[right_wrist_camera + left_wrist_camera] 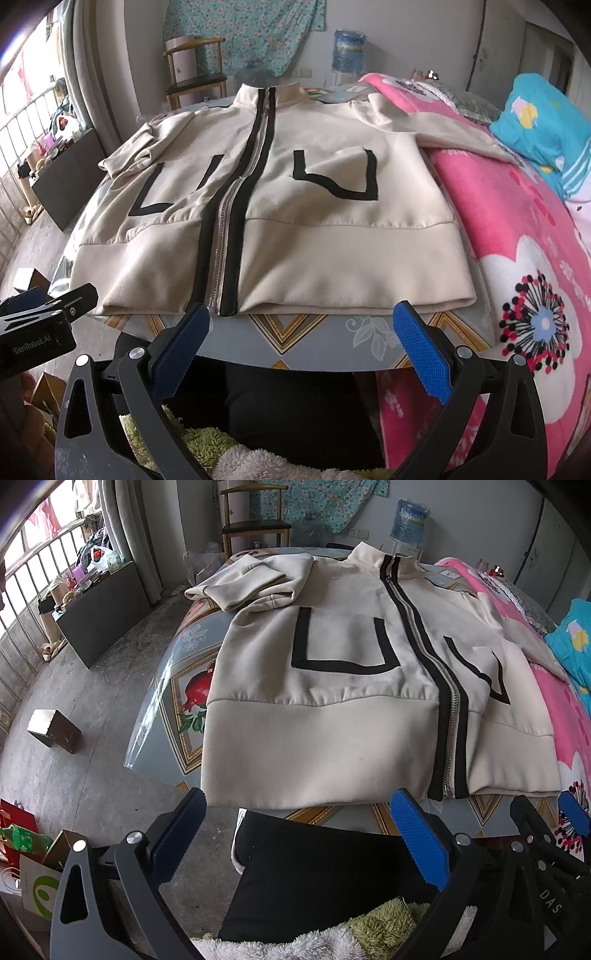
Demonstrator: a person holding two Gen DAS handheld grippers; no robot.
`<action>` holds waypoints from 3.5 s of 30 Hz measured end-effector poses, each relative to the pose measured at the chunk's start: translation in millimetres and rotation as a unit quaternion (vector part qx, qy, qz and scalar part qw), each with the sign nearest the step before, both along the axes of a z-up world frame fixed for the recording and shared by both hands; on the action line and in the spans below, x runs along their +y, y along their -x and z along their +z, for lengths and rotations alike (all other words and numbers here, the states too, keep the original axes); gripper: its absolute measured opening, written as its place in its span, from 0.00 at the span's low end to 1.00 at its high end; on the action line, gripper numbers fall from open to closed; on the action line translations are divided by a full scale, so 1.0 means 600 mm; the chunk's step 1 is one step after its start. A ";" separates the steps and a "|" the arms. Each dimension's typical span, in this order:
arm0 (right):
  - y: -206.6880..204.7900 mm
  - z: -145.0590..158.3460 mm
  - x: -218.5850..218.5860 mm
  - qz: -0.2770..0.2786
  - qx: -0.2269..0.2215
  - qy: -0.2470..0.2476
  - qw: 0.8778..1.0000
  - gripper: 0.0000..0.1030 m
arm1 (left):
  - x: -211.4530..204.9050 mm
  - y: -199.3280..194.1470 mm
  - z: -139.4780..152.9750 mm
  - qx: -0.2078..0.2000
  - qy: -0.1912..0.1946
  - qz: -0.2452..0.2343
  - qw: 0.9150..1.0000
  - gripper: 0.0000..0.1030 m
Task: Fold large clothes
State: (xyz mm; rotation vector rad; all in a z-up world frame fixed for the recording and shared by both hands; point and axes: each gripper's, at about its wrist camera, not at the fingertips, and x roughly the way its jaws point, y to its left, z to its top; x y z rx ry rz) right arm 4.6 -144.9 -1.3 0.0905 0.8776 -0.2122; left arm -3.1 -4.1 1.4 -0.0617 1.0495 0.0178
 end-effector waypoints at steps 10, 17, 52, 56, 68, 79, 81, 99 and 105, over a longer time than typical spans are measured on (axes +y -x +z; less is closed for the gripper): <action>0.001 0.007 0.006 0.002 -0.004 0.006 1.000 0.93 | 0.005 0.001 0.002 -0.001 0.001 0.001 1.000 0.95; 0.001 0.008 0.007 0.002 -0.004 0.008 1.000 0.93 | 0.006 0.003 0.005 -0.004 0.003 0.002 1.000 0.95; -0.002 0.009 0.016 0.005 -0.005 0.012 1.000 0.93 | 0.018 0.002 0.014 -0.009 0.003 0.006 1.000 0.95; -0.004 0.010 0.017 0.006 -0.003 0.013 1.000 0.93 | 0.017 -0.004 0.013 -0.008 0.000 0.009 1.000 0.95; -0.040 0.019 0.016 0.011 -0.001 0.013 1.000 0.93 | 0.021 -0.027 0.013 -0.006 -0.002 0.016 1.000 0.95; -0.074 0.026 0.021 0.019 -0.006 0.007 1.000 0.93 | 0.027 -0.057 0.015 -0.005 -0.002 0.020 1.000 0.95; -0.081 0.029 0.023 0.019 -0.008 0.007 1.000 0.93 | 0.031 -0.067 0.018 -0.007 -0.003 0.021 1.000 0.96; -0.172 0.074 0.010 -0.001 -0.039 0.034 0.999 0.93 | 0.091 -0.143 0.067 -0.104 0.029 -0.028 0.994 0.95; -0.213 0.093 0.020 0.042 -0.071 0.024 0.996 0.93 | 0.111 -0.178 0.076 -0.104 0.069 -0.036 0.992 0.96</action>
